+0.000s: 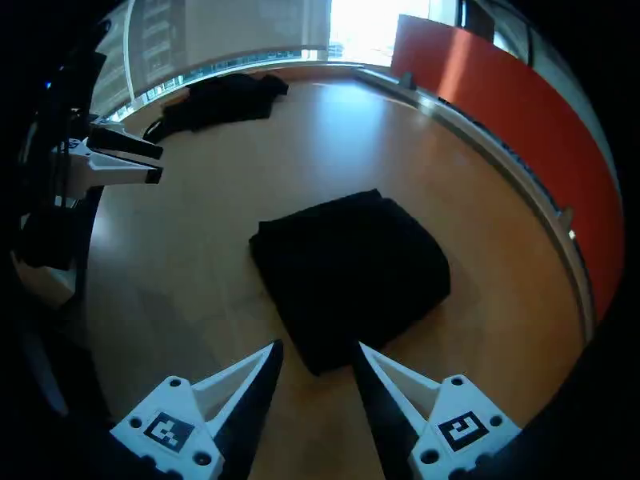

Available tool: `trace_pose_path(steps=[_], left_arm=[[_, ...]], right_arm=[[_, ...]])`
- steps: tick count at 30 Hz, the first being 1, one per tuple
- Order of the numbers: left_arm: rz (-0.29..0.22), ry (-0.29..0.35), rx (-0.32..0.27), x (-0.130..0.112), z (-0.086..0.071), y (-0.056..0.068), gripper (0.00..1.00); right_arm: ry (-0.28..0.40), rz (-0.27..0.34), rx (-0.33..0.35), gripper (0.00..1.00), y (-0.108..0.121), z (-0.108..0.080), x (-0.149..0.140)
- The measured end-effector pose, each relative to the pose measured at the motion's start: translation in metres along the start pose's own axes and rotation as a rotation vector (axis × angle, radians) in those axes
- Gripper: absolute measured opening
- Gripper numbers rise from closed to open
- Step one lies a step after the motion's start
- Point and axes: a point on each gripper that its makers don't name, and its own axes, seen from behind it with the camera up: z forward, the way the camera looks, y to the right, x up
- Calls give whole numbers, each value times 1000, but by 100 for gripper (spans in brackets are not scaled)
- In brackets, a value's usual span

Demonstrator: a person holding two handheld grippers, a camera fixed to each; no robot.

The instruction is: Fold towel

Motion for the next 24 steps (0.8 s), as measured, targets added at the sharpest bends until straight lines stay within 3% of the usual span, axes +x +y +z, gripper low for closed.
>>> trace_pose_path(steps=[14,24], left_arm=[[-1,-5,-3,-5,0,4,93],[1,-8,-7,-5,0,5,93]], right_arm=[[-33,56,-8,63,0,8,-23],[-30,115,-23,36,4,11,-25]])
